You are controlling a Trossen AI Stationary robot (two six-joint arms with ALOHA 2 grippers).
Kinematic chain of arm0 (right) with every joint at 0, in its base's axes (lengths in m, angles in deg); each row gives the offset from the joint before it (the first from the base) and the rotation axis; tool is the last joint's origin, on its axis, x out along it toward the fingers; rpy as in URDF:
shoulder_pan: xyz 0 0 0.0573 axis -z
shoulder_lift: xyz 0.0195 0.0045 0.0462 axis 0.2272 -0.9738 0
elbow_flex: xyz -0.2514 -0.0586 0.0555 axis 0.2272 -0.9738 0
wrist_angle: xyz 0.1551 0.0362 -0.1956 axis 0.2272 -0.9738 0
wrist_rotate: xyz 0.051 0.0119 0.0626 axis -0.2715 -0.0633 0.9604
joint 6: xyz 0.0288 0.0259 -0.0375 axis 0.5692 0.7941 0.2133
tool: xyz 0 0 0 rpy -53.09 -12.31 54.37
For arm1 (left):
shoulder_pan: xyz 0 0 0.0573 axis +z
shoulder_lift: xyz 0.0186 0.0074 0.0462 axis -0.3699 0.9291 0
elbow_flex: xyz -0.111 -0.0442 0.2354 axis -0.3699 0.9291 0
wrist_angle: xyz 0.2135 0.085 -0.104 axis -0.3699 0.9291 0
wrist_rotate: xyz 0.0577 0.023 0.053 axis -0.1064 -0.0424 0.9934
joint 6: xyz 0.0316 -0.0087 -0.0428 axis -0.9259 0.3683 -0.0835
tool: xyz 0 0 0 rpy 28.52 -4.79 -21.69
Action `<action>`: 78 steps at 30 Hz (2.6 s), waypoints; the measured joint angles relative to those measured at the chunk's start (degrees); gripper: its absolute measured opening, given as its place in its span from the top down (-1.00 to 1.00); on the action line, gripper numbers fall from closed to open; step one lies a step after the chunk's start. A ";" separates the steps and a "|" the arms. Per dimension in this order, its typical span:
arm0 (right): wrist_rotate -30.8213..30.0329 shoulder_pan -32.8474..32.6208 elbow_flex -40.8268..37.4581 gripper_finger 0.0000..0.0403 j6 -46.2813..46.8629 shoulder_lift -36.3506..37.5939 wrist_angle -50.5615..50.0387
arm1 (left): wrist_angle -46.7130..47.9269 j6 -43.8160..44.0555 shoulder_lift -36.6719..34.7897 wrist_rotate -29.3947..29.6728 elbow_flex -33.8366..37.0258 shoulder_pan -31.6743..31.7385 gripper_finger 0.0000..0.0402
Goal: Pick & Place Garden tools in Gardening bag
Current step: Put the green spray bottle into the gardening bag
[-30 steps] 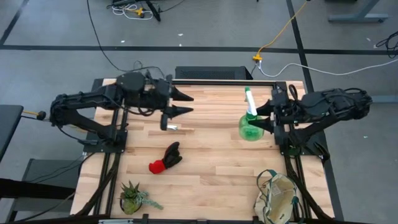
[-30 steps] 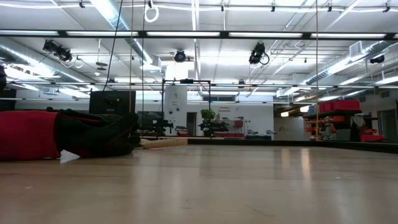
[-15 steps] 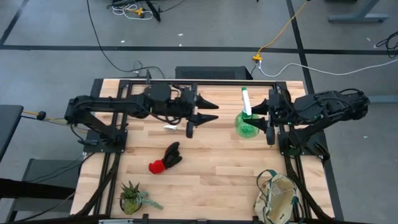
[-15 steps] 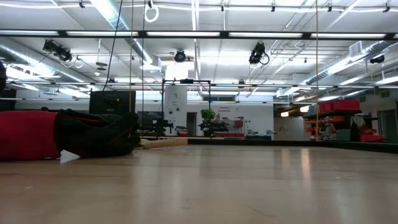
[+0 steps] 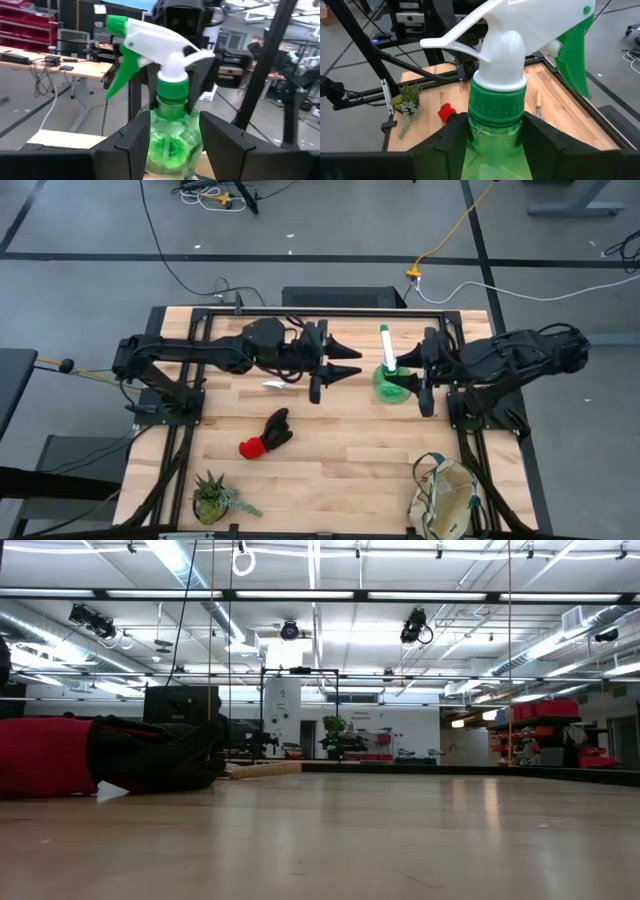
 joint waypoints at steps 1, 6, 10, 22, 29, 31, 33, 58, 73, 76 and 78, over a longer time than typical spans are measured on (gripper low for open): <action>-0.01 0.00 0.00 0.16 -0.37 -0.26 0.00 | -0.01 0.03 0.00 0.45 0.00 0.00 0.12; -1.18 0.00 0.00 0.16 -1.02 -1.44 -0.02 | -0.56 0.51 0.00 1.17 0.00 0.04 0.07; -2.79 0.00 0.00 0.16 -1.06 -2.37 -0.02 | -0.83 1.82 0.30 1.88 -0.07 -0.02 -0.11; -7.70 0.13 0.00 0.16 -2.20 -5.70 0.17 | -2.82 2.84 1.79 2.54 -0.07 -0.02 -0.34; -9.59 0.42 0.00 0.16 -2.75 -7.29 2.11 | -3.18 2.80 2.97 2.98 -0.07 -0.02 -0.32; -9.70 0.44 0.00 0.16 -3.74 -7.54 3.77 | -2.64 3.33 3.29 2.96 -0.07 -0.02 -0.32; -10.01 0.50 0.00 0.16 -4.41 -7.60 5.10 | -2.43 3.53 3.45 2.95 -0.04 -0.04 -0.31; -10.48 1.36 0.00 0.16 -5.16 -9.90 9.11 | -6.97 2.57 3.30 2.85 -0.04 -0.68 -0.31; -9.38 1.33 0.00 0.16 -4.97 -9.87 9.34 | -6.81 2.64 3.30 1.47 -0.04 -0.66 0.16; -9.37 1.33 0.00 0.16 -4.90 -9.85 9.37 | -6.80 2.43 3.30 1.47 -0.04 -0.66 0.23; -9.36 1.33 0.00 0.16 -4.83 -9.85 9.33 | -6.82 2.33 3.30 1.47 -0.04 -0.66 0.26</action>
